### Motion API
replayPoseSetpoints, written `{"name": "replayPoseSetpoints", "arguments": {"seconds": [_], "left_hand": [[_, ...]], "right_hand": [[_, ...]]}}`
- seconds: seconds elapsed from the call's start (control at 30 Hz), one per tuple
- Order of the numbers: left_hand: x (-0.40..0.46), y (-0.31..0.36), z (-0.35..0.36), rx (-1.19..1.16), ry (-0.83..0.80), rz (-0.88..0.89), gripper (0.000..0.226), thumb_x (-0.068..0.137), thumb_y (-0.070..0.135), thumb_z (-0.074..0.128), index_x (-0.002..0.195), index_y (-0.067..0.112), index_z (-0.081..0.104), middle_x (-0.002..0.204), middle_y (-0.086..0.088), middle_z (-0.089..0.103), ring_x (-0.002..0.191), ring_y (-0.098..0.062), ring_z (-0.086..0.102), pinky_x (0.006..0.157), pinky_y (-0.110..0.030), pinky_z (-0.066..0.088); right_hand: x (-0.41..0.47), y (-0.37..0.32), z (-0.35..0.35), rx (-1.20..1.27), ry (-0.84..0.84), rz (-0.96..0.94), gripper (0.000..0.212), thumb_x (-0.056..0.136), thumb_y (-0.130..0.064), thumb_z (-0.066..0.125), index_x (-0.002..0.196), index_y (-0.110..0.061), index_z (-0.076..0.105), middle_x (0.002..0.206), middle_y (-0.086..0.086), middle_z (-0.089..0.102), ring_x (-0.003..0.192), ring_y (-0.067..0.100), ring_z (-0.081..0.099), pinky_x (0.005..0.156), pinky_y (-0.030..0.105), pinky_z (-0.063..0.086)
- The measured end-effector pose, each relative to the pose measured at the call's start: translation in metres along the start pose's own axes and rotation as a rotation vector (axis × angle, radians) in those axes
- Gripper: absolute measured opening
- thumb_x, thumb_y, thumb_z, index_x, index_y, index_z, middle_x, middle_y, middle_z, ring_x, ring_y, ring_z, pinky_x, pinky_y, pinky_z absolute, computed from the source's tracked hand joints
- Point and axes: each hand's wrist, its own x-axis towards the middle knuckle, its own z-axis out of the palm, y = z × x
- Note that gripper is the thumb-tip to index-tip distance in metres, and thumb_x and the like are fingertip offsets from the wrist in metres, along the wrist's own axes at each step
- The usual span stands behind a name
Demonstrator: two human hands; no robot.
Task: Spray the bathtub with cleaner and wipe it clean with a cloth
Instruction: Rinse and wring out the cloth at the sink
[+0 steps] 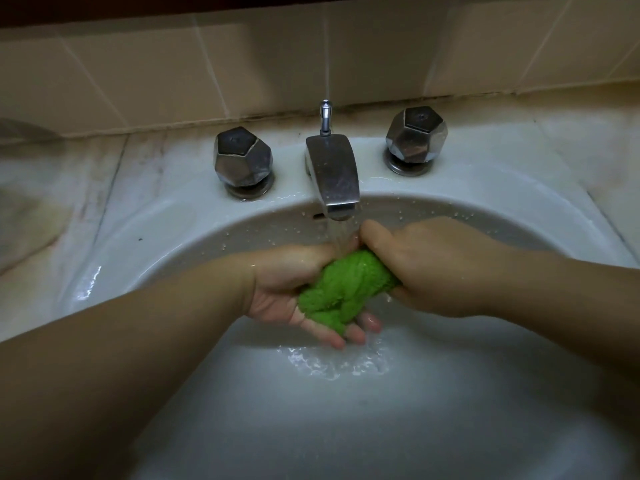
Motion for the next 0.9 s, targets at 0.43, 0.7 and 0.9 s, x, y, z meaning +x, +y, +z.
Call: {"name": "replayPoseSetpoints", "arguments": {"seconds": [0.43, 0.7, 0.9], "left_hand": [[-0.006, -0.003, 0.009, 1.201, 0.7, 0.974, 0.037, 0.101, 0.055, 0.032, 0.071, 0.044, 0.051, 0.065, 0.022, 0.055, 0.059, 0.002, 0.052, 0.052, -0.006, 0.03], [0.013, -0.028, -0.005, 1.516, 0.711, 1.15, 0.067, 0.096, 0.075, 0.031, 0.105, 0.016, 0.062, 0.073, -0.001, 0.067, 0.057, -0.021, 0.063, 0.055, -0.025, 0.05], [0.01, -0.025, -0.007, 1.561, 0.723, 1.029, 0.065, 0.085, 0.077, 0.048, 0.098, 0.017, 0.07, 0.074, 0.003, 0.068, 0.061, -0.02, 0.065, 0.056, -0.029, 0.052]], "right_hand": [[0.003, 0.008, -0.007, 0.7, 0.022, 0.098, 0.069, 0.089, -0.082, 0.034, 0.071, -0.02, 0.056, 0.052, -0.006, 0.059, 0.044, 0.008, 0.055, 0.045, 0.025, 0.04], [0.004, -0.005, 0.025, 1.05, -0.144, 0.321, 0.073, 0.089, -0.074, 0.033, 0.057, -0.015, 0.062, 0.051, -0.003, 0.053, 0.05, 0.012, 0.049, 0.063, 0.031, 0.044], [0.009, -0.011, 0.031, 1.02, -0.131, 0.437, 0.078, 0.097, -0.072, 0.034, 0.07, -0.005, 0.065, 0.06, 0.008, 0.061, 0.055, 0.016, 0.057, 0.07, 0.035, 0.05]]}}
